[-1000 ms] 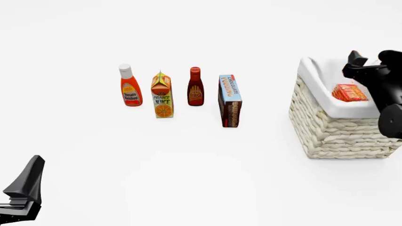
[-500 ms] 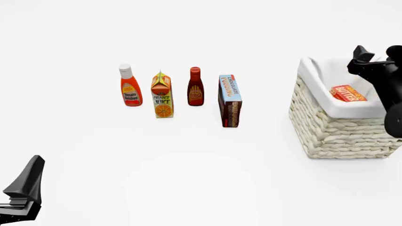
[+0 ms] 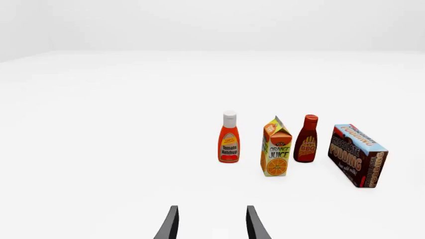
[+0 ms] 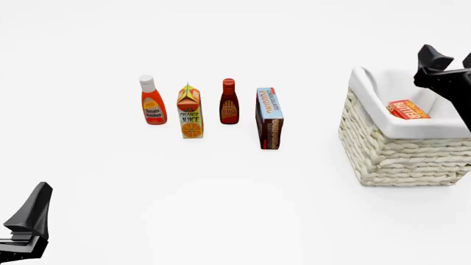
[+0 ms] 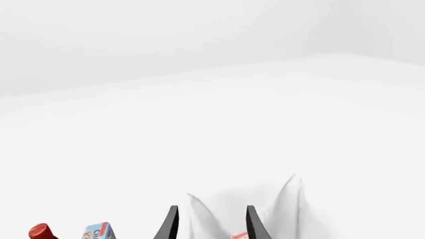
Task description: Pick the butter and place it in the basket.
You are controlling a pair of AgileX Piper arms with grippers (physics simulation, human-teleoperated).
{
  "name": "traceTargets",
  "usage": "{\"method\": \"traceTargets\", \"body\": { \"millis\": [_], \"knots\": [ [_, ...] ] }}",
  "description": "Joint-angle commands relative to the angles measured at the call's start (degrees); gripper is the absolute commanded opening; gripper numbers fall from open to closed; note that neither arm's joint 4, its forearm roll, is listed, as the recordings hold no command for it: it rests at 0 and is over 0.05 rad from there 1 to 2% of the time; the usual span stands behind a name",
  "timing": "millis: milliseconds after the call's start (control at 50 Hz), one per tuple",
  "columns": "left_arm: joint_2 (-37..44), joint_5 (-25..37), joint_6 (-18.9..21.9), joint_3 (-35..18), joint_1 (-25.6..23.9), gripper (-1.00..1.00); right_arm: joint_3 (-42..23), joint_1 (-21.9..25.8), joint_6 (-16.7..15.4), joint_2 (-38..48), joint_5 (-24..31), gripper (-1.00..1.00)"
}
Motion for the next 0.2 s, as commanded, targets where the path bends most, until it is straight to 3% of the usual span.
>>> {"method": "traceTargets", "body": {
  "millis": [20, 200],
  "knots": [
    [0.0, 0.0, 0.0, 0.0, 0.0, 1.00, 6.5, 3.4, -0.5, -13.8, 7.0, 1.00],
    [0.0, 0.0, 0.0, 0.0, 0.0, 1.00, 9.0, 5.3, 0.0, -29.3, 17.9, 1.00]
  ]
}}
